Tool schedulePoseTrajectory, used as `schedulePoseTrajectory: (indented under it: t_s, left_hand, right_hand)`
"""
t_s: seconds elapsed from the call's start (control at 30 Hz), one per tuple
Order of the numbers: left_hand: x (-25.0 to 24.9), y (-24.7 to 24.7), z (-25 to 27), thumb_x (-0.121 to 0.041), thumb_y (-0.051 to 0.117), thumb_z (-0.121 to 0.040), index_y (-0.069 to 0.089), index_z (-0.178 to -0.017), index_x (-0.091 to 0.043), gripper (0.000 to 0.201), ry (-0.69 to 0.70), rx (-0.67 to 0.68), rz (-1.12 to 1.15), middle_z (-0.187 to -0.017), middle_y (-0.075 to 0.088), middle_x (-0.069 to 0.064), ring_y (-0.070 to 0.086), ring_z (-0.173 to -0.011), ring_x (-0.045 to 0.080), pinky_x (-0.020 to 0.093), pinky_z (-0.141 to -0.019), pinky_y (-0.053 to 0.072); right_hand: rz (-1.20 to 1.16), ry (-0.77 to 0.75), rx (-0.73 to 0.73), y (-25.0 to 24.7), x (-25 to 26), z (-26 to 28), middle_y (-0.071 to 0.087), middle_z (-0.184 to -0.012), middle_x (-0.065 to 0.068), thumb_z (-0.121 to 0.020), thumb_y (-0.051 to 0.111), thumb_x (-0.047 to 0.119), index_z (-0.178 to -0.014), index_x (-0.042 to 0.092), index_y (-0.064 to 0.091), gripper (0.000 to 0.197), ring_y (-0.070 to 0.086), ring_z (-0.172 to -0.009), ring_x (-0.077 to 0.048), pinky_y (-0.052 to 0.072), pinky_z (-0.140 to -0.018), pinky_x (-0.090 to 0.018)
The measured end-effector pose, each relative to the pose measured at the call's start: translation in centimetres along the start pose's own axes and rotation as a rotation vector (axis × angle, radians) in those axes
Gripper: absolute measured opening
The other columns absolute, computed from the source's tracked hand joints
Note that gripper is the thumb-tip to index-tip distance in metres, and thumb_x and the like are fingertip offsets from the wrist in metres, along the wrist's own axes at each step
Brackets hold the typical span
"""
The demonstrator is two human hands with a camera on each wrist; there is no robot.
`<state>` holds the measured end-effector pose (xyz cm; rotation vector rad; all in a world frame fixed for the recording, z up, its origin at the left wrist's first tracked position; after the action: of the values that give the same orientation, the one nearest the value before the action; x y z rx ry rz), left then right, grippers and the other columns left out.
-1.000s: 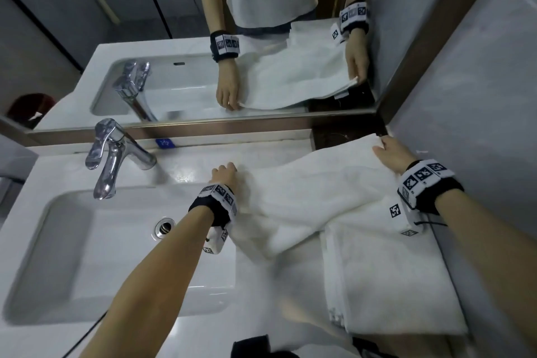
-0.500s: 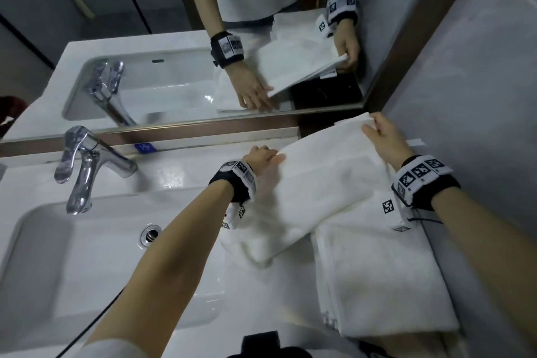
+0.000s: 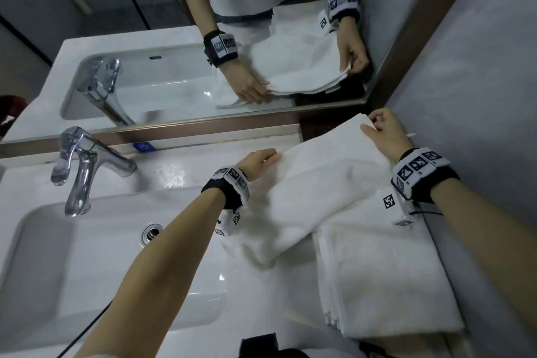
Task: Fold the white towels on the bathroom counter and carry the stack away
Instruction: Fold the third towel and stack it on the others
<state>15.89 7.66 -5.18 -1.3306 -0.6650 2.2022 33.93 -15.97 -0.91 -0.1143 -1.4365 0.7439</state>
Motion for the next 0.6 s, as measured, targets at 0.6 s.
schedulePoseTrajectory:
  t_s: [0.6]
  left_hand:
    - [-0.5, -2.1, -1.8, -0.010, 0.050, -0.095, 0.057, -0.116, 0.006, 0.027, 0.009, -0.164, -0.158, -0.114, 0.053, 0.027, 0.052, -0.107, 0.036, 0.031, -0.088, 0.035]
  right_hand:
    - [0.244, 0.073, 0.096, 0.3, 0.7, -1.8, 0.053, -0.081, -0.021, -0.097, 0.047, 0.023, -0.092, -0.011, 0.057, 0.035, 0.049, -0.078, -0.029, 0.037, -0.070, -0.033]
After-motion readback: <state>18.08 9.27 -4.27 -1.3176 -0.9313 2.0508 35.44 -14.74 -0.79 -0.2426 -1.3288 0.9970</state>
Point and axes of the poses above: each hand's wrist, its own z-axis away from the middle knuckle, its own y-axis out of the palm, x = y × z, the point moved 3 cm from there along -z, towards the middle knuckle
